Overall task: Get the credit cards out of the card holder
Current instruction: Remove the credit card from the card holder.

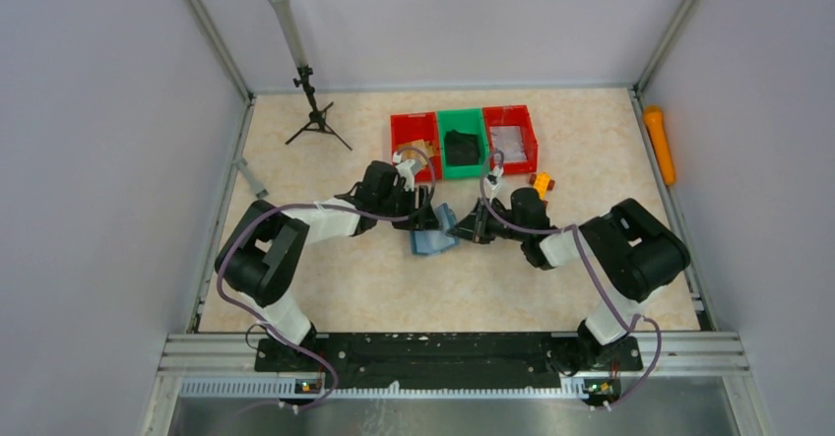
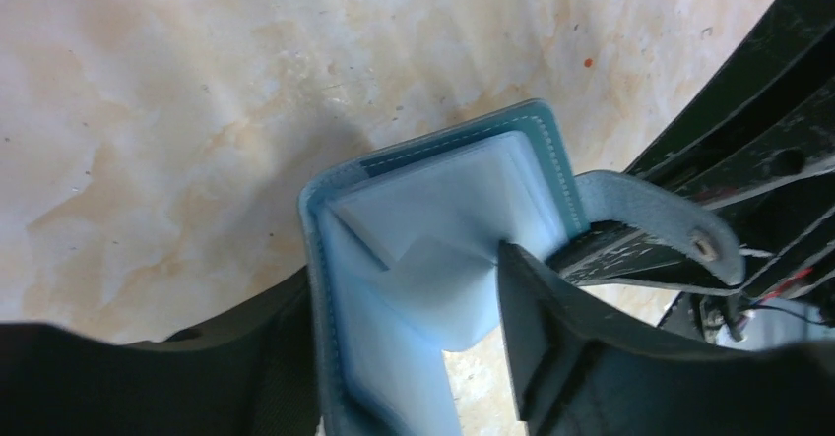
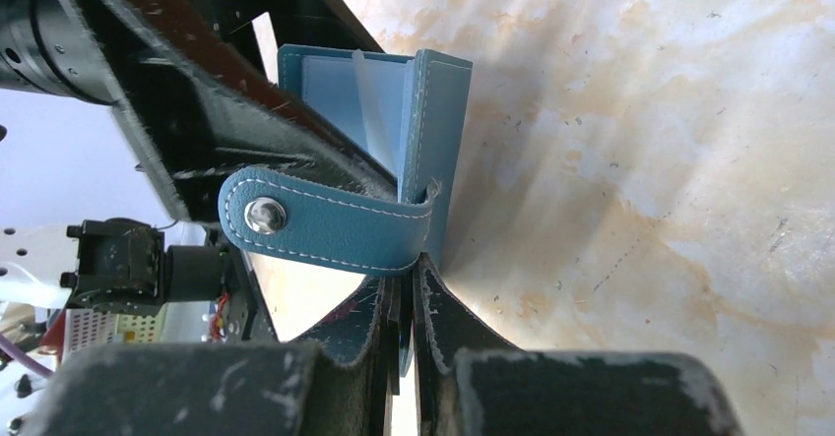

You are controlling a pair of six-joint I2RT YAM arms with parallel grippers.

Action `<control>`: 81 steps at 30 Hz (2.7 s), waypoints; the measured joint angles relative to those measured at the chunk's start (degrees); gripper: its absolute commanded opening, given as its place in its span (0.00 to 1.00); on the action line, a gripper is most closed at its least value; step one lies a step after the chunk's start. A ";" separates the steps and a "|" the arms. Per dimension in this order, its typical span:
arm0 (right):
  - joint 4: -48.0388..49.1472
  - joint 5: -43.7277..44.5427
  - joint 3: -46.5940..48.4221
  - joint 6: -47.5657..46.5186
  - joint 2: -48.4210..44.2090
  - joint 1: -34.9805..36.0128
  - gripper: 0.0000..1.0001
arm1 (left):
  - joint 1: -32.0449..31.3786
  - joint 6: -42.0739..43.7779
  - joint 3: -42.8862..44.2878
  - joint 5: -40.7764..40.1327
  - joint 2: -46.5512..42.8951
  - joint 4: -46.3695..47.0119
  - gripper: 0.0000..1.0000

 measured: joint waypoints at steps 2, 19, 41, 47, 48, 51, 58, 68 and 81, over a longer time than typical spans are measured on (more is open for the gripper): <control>-0.24 0.31 0.00 -0.11 -0.22 0.00 0.00 | 0.35 -0.22 0.02 -0.11 0.35 -0.24 0.58; -5.18 4.68 0.07 -1.73 -2.03 0.07 0.00 | 5.90 -3.06 -2.80 -3.17 -2.10 -0.20 0.71; -5.77 5.73 0.07 -1.36 -2.03 -1.05 0.00 | 9.14 -5.49 -11.80 -14.29 -19.32 3.48 0.82; -5.68 5.64 0.07 -1.33 -2.03 -1.05 0.00 | 8.07 -5.53 -8.07 -6.82 -8.52 4.15 0.99; -5.66 5.64 0.07 -1.33 -2.03 -1.07 0.00 | 7.50 -5.49 -7.37 -5.64 -6.58 4.02 0.99; -5.60 5.49 0.07 -1.31 -2.03 -1.07 0.00 | 5.81 -5.16 -5.14 -2.99 -3.74 3.21 0.99; -4.98 4.72 0.07 -1.27 -2.03 -1.05 0.01 | 4.72 -6.16 -2.80 3.72 0.15 5.27 0.99; -3.43 3.72 0.07 -1.44 -2.03 0.94 0.01 | 3.48 -7.39 -2.80 7.82 0.72 7.30 0.99; -0.83 2.36 0.04 -1.49 -2.03 1.40 0.03 | 3.37 -7.23 -1.81 8.13 2.27 6.32 0.86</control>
